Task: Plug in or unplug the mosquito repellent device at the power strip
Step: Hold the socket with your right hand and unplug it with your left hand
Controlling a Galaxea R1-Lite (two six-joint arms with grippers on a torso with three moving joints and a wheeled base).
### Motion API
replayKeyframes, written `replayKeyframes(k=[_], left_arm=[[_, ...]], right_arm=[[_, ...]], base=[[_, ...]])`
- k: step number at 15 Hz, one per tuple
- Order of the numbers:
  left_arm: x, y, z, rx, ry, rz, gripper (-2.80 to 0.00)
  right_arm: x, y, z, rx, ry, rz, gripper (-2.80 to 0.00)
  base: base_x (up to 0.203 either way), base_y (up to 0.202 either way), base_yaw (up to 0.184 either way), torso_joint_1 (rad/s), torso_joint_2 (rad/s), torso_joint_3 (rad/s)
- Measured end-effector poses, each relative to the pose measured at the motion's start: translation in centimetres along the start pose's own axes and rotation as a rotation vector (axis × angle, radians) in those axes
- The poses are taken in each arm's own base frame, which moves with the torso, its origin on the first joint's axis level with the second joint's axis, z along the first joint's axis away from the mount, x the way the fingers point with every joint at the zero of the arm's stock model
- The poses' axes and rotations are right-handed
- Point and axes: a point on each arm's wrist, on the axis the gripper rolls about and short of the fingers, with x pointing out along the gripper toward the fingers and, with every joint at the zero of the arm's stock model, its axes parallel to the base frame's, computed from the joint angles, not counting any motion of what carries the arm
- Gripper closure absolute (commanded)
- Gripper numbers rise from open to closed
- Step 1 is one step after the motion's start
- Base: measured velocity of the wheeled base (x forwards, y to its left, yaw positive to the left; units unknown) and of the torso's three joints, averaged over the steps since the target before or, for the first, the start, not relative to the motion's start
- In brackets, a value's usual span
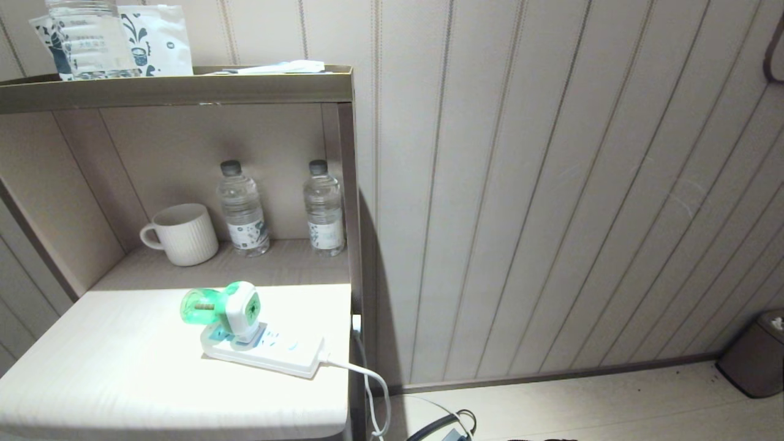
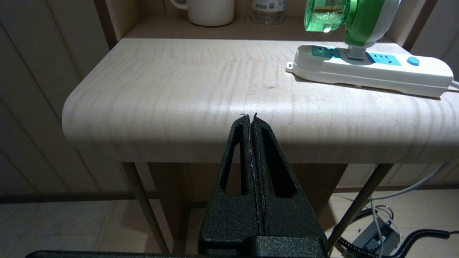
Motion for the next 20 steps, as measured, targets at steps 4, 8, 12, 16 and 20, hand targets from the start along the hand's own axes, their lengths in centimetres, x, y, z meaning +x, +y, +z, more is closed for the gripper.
replayKeyframes(k=[4,8,12,16,20], left_arm=[[-0.02,0.0,-0.01,0.0,0.003,0.0,0.0],[-0.02,0.0,0.01,0.0,0.002,0.001,0.0],[-0.03,0.0,0.04,0.0,0.001,0.001,0.0],[-0.03,0.0,0.04,0.0,0.002,0.001,0.0],[-0.03,0.0,0.04,0.0,0.001,0.001,0.0]], right_arm=[[0.0,0.0,0.0,0.0,0.0,0.0,0.0],[0.0,0.0,0.0,0.0,0.0,0.0,0.0],[0.0,0.0,0.0,-0.001,0.0,0.0,0.0],[0.0,0.0,0.0,0.003,0.001,0.0,0.0],[0.01,0.0,-0.01,0.006,0.003,0.0,0.0]], base=[[0.0,0.0,0.0,0.0,0.0,0.0],[0.0,0.0,0.0,0.0,0.0,0.0],[0.0,0.0,0.0,0.0,0.0,0.0],[0.0,0.0,0.0,0.0,0.0,0.0],[0.0,0.0,0.0,0.0,0.0,0.0]])
